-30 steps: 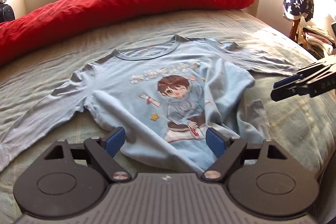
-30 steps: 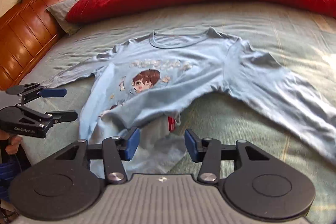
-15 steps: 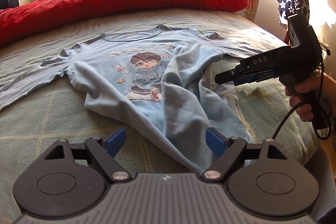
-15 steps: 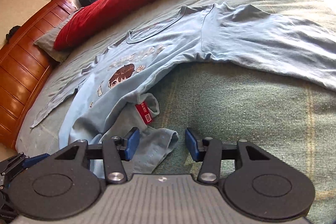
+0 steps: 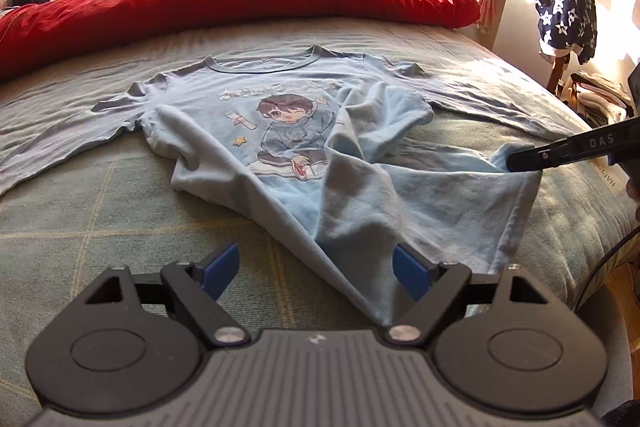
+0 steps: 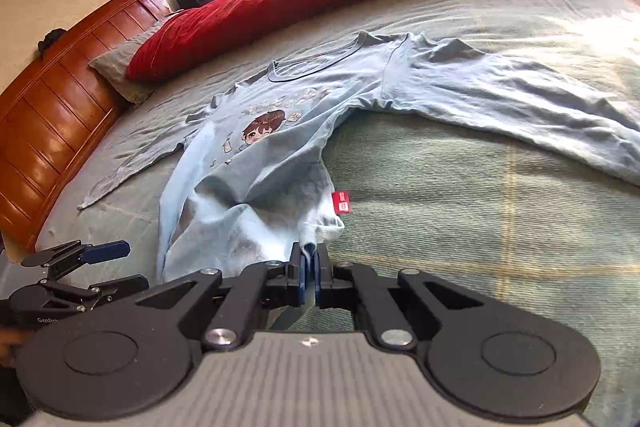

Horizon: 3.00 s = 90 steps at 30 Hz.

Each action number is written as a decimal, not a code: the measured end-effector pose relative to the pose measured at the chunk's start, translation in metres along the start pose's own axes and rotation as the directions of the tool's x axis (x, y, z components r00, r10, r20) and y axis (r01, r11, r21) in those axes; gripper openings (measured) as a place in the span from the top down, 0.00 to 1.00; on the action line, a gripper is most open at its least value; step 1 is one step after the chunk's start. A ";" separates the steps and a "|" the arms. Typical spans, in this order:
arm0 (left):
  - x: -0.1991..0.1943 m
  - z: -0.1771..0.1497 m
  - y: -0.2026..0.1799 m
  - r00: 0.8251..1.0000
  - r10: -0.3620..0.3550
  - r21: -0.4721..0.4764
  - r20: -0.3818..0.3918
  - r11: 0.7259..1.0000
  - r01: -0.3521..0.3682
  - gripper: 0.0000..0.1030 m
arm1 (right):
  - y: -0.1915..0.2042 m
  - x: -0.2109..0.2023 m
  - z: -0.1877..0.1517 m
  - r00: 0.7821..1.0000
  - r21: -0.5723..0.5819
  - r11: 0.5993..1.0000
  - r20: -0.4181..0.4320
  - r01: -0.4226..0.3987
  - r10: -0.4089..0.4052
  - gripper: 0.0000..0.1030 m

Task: Fold clothes
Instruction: 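Grasp the shirt side at the hem with the right gripper and lift, then fold the held shirt side over the body with the right gripper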

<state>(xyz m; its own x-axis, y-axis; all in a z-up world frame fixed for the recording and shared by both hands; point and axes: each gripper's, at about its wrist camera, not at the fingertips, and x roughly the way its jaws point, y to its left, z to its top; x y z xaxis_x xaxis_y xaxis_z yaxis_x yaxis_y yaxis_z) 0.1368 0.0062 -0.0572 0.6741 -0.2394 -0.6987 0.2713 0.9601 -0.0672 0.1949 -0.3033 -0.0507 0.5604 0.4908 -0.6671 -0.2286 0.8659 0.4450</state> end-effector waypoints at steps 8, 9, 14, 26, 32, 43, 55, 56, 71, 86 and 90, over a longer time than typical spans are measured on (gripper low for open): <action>-0.010 -0.006 -0.013 1.000 -0.004 0.030 0.002 1.000 0.004 0.18 | -0.010 -0.026 -0.023 0.993 -0.026 0.995 -0.062 0.097 -0.098 0.96; -0.011 -0.006 -0.012 1.000 -0.001 0.029 -0.002 1.000 0.001 0.18 | -0.010 -0.029 -0.026 0.993 -0.027 0.995 -0.067 0.099 -0.100 0.96; -0.012 -0.007 -0.009 1.000 0.011 0.030 -0.017 1.000 -0.011 0.18 | -0.005 -0.039 -0.036 0.988 -0.043 0.991 -0.077 0.128 -0.132 0.93; -0.013 -0.013 0.007 0.996 0.078 0.082 -0.049 0.994 -0.074 0.17 | 0.085 -0.047 -0.033 0.989 -0.349 0.926 0.021 0.145 -0.147 0.67; -0.021 -0.017 0.024 0.988 0.143 0.133 -0.056 0.982 -0.134 0.17 | 0.161 0.014 -0.040 0.995 -0.548 0.836 -0.071 0.016 -0.066 0.67; -0.031 -0.028 0.048 0.986 0.159 0.078 -0.050 0.985 -0.155 0.15 | 0.202 0.079 -0.071 0.971 -0.770 0.626 -0.035 0.124 -0.235 0.97; -0.021 -0.025 0.034 0.993 0.108 0.090 -0.042 0.991 -0.104 0.15 | 0.160 0.065 0.018 0.971 -0.630 0.746 0.059 0.216 -0.232 0.97; -0.020 -0.025 0.034 0.994 0.105 0.087 -0.044 0.991 -0.101 0.15 | 0.154 0.069 0.025 0.971 -0.613 0.759 0.059 0.218 -0.232 0.97; -0.007 -0.022 0.038 0.994 0.086 0.056 -0.069 0.995 -0.082 0.15 | 0.073 0.128 0.061 0.945 -0.460 0.839 -0.001 0.291 -0.328 0.83; 0.002 -0.018 0.018 0.996 0.053 0.081 -0.074 0.996 -0.047 0.15 | 0.152 0.058 0.007 0.987 -0.743 0.661 -0.001 0.107 -0.161 0.76; -0.002 -0.021 0.017 0.996 0.053 0.082 -0.076 0.996 -0.046 0.15 | 0.153 0.096 -0.024 0.954 -0.836 0.511 0.045 0.199 -0.298 0.76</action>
<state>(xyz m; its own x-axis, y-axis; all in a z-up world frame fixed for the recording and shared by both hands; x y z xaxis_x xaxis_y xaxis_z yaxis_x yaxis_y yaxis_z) 0.1260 0.0263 -0.0722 0.6332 -0.1769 -0.7535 0.2950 0.9552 0.0236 0.1949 -0.1210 -0.0607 0.6381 0.2057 -0.7419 -0.6708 0.6214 -0.4047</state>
